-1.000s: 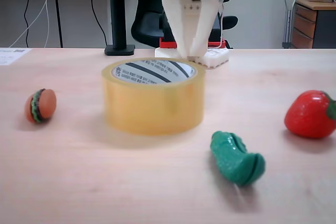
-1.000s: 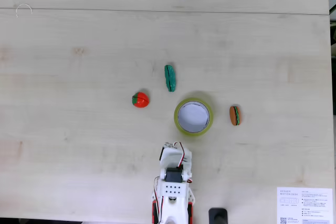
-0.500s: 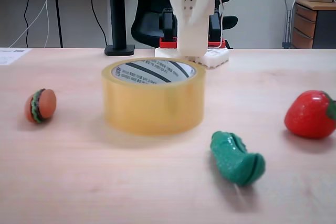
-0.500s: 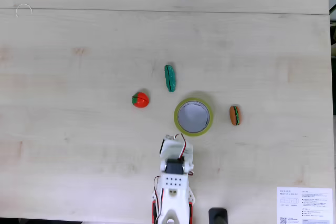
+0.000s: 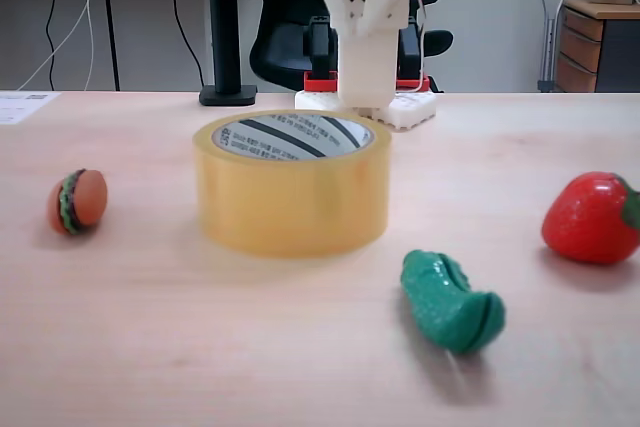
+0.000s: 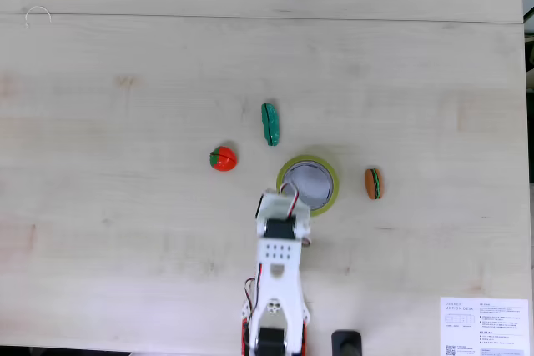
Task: Grasp a cucumber and put it in the hole.
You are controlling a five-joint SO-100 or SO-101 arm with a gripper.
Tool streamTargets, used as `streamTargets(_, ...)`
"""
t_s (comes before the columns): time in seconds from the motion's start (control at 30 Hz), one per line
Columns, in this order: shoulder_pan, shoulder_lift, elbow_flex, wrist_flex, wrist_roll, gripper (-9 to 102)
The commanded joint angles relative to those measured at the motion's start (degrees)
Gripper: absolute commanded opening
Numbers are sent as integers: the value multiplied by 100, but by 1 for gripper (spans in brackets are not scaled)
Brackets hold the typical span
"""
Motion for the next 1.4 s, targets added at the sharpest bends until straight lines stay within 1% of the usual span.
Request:
streamTargets(0.0,9,-571,-817,53,9,0)
streamTargets(0.4,0,-2619,-2865,53,9,0)
streamTargets(0.73,-281,-3621,-3577,53,9,3)
streamTargets(1.0,-606,-4456,-4755,53,9,5)
streamTargets(1.1,-703,-4720,-5098,53,9,7)
streamTargets(1.37,-914,-5186,-5273,9,9,15)
